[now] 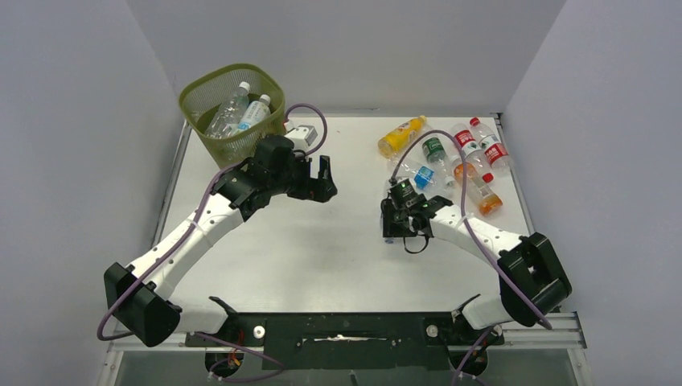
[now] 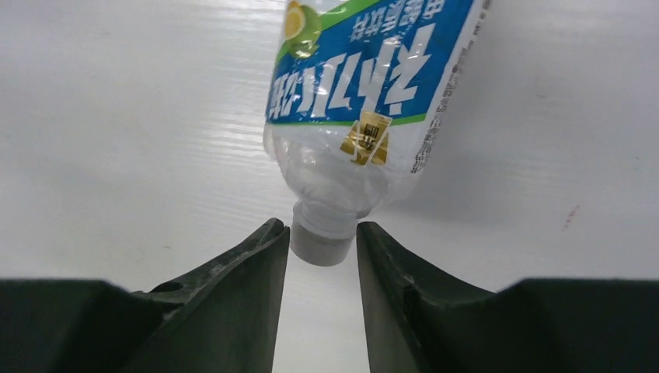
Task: Put the plastic bottles in the bin
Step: Pick up the plastic bottle at the center of the board.
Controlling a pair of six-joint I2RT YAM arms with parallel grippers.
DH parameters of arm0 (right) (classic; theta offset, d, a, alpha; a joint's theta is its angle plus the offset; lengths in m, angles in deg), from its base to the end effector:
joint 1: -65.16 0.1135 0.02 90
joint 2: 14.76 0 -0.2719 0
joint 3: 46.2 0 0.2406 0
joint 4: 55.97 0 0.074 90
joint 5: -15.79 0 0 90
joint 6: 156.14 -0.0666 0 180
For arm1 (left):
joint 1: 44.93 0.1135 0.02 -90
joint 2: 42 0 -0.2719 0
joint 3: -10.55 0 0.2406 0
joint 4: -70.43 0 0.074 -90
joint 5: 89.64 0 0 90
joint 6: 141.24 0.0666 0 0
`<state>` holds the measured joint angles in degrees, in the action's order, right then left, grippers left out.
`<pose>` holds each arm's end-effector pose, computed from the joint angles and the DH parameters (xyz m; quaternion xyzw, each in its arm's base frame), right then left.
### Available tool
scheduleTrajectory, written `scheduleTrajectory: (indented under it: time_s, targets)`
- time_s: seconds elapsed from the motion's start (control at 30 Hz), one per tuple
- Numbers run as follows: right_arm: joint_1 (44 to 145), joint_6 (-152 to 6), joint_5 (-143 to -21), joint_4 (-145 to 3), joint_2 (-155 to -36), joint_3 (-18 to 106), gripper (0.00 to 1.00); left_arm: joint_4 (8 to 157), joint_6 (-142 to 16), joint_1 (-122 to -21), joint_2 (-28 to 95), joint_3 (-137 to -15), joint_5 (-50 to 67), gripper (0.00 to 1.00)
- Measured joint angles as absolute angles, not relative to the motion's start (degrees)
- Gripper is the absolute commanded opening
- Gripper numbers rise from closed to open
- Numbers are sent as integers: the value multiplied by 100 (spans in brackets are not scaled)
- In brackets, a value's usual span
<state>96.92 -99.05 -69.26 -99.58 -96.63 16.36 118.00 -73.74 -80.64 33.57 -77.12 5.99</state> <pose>0.2347 0.1386 0.1781 0.0199 0.9711 0.0896 0.2201 0.2412 -0.1814 0.3459 0.1245 0.8793 -0.2607 0.3785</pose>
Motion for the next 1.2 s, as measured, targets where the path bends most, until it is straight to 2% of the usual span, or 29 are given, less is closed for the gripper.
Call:
scheduleTrajectory:
  time_s: [0.33,0.43,0.47,0.5,0.53,0.63,0.93,1.2]
  targets:
    - [10628,-10231,-6922,-9962,-9545,1817,19,11810,-7459,-8086,3357,-7561,595,94]
    - [10755,-10294,-6898,-9984,-9416,1821,18,11808,-7464,-8086,3368,-7561,590,94]
    - [10759,-10309,-6880,-10008,-9376,1832,20,11808,-7464,-8086,3379,-7561,584,94]
    - [10759,-10322,-6865,-10030,-9335,1846,32,11806,-7466,-8086,3390,-7561,575,94]
    - [10759,-10331,-6839,-10056,-9300,1867,52,11806,-7468,-8086,3401,-7561,575,94]
    - [10757,-10408,-6701,-10159,-9265,1990,97,11804,-7481,-8086,3431,-7559,568,94]
    - [10053,-10526,-6347,-10493,-9433,2490,98,11773,-7483,-8086,3497,-7548,547,94]
    - [9404,-10434,-6284,-10635,-10471,3358,98,11771,-7475,-8086,3497,-7493,485,94]
